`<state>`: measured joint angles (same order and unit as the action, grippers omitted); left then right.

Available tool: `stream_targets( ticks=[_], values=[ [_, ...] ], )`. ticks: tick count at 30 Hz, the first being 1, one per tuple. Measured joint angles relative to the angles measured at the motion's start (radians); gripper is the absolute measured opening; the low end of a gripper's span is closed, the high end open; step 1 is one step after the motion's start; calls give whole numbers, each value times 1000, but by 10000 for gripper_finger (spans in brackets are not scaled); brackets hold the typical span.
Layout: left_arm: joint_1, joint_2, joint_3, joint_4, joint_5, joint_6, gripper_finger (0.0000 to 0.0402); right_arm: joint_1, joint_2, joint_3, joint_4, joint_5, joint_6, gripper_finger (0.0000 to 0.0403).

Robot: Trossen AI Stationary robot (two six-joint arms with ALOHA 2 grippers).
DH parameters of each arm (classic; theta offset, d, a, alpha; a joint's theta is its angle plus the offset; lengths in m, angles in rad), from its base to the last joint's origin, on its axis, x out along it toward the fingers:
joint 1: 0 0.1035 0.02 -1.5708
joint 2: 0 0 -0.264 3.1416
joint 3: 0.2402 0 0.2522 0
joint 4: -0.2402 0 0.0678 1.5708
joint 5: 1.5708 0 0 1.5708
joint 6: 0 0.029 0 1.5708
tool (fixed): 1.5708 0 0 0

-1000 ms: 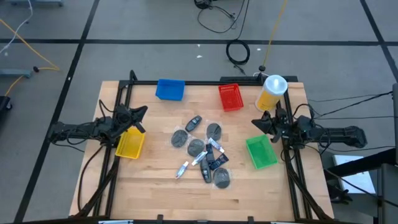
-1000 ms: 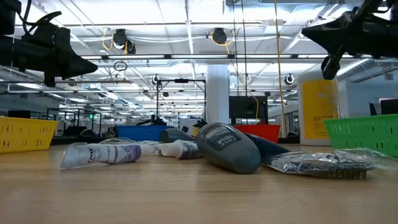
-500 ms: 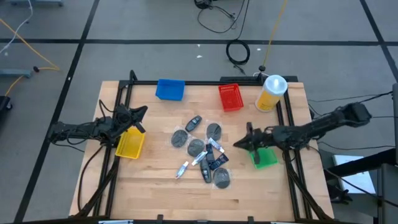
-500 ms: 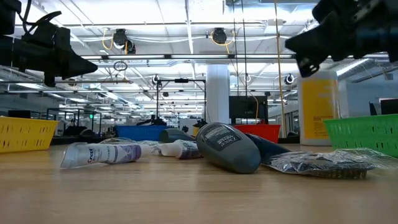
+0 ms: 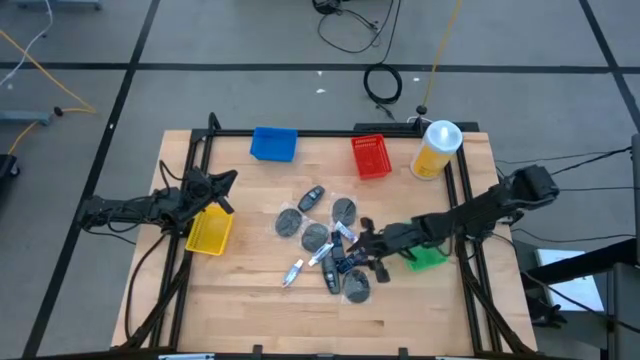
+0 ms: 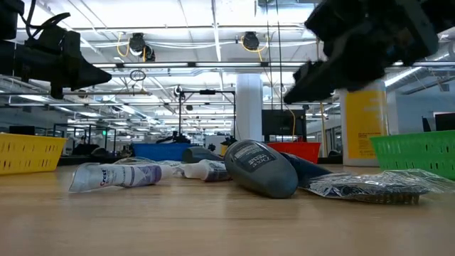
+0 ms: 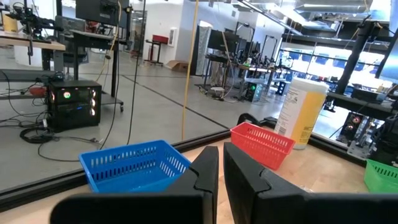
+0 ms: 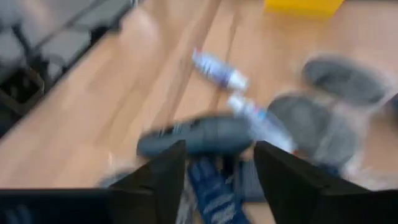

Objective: Pick & Place Travel size toiletries
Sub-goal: Put the blue shave cream into the green bin

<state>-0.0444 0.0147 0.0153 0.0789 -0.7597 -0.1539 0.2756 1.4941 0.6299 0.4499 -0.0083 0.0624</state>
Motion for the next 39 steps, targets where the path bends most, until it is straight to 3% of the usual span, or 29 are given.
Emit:
stream_targets(
  ticks=[6,12,17,25,33,39],
  values=[
    [0,0,0,0,0,0,24,-6,94,10,-37,6,-45,247],
    [0,0,0,0,0,0,24,-22,163,11,-29,-7,-126,259],
    [0,0,0,0,0,0,24,-26,207,10,-3,-74,-162,243],
    [0,0,0,0,0,0,24,-27,232,10,6,-18,-134,167],
    [0,0,0,0,0,0,24,-27,100,10,-54,-12,143,103],
    [0,0,0,0,0,0,24,0,-141,10,-308,-19,494,96]
  ],
)
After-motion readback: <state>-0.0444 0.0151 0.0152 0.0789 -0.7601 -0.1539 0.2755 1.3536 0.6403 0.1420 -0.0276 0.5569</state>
